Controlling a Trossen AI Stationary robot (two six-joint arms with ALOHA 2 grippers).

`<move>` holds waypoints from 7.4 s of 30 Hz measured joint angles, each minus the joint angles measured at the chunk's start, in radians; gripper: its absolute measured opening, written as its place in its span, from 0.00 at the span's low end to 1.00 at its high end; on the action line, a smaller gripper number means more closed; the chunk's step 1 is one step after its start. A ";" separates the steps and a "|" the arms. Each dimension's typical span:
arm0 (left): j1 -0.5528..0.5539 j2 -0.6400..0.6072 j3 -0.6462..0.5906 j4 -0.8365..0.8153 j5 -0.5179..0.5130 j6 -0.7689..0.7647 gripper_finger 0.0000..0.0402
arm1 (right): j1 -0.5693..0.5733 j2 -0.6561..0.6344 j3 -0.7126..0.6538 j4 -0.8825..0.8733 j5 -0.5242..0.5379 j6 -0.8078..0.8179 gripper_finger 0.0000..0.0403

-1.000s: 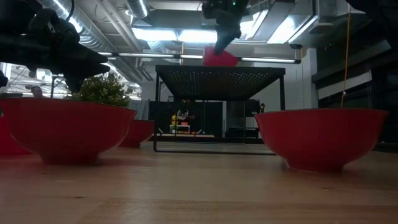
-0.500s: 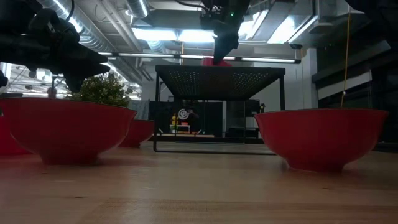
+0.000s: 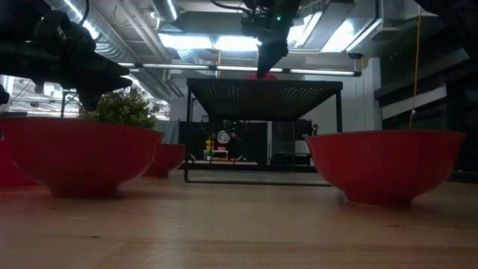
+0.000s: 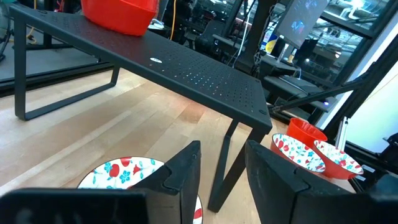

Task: Pick & Place Mini bowls
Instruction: Stack the red bowl on top of the other red bowl on the shelf, then put the bottom right red bowl on the bottom of the shelf

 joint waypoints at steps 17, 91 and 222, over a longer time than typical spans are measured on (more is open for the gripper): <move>0.000 0.000 0.000 0.000 0.000 0.000 0.30 | 0.000 0.000 0.000 0.000 -0.034 -0.001 0.19; 0.000 0.000 0.000 0.000 0.000 0.000 0.31 | -0.032 -0.018 0.076 0.017 -0.229 -0.011 0.16; 0.000 0.000 0.000 0.000 0.000 0.000 0.30 | 1.331 0.118 -0.534 -0.126 -0.340 1.801 0.45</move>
